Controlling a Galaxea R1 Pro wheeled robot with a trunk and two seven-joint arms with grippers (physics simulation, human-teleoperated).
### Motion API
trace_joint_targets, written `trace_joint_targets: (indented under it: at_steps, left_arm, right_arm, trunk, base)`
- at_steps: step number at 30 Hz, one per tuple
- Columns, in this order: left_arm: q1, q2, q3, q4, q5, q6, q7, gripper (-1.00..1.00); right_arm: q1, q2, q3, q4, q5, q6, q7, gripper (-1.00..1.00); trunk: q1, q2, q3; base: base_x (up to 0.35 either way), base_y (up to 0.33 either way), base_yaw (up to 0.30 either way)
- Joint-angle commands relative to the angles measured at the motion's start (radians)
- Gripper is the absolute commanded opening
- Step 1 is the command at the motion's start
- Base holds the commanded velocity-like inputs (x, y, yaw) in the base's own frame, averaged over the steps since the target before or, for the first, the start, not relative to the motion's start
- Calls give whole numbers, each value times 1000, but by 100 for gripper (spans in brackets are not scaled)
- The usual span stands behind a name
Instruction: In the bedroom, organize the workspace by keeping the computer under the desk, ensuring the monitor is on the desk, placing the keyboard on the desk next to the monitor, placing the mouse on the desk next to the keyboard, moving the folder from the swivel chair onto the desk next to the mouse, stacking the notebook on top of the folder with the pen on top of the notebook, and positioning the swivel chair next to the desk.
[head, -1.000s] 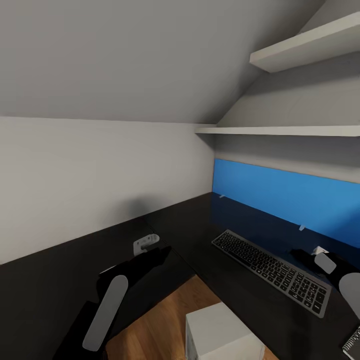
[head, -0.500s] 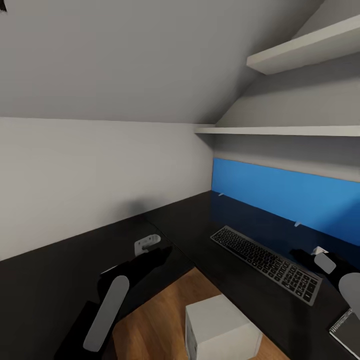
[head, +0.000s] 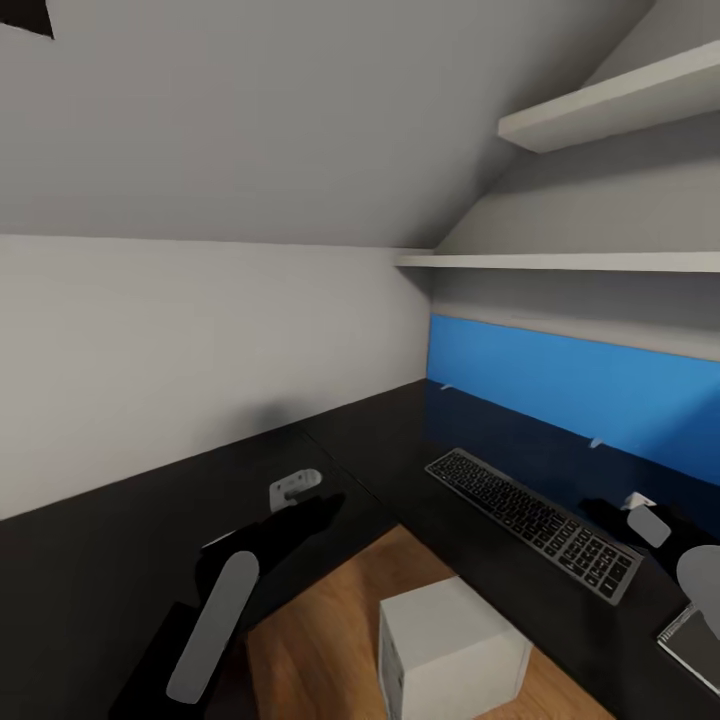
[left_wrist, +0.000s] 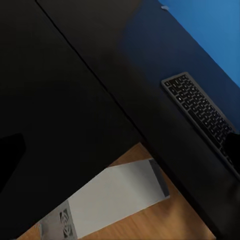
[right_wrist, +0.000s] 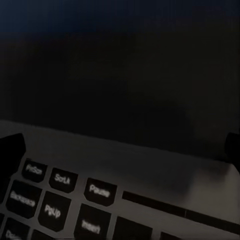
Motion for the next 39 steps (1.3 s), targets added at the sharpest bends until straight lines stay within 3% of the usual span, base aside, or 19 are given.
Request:
trace_joint_targets:
  at_steps: [1,21,39]
  left_arm:
    - [-1,0,0,-1,10,1,10,100]
    - [-1,0,-1,-1,9,0,10,100]
    - [-1,0,-2,-1,10,1,10,100]
  right_arm:
    - [0,0,-2,-2,-9,6,-6,100]
    - [0,3,0,-2,-8,6,-8,100]
    - [0,4,0,-2,-9,-1,-4,100]
  trunk:
    - [0,-1,-1]
    - [0,-1,-1]
    - [0,-1,-1]
  base:
    - [-11,221,0]
    - [-1,147,0]
    - [0,48,0]
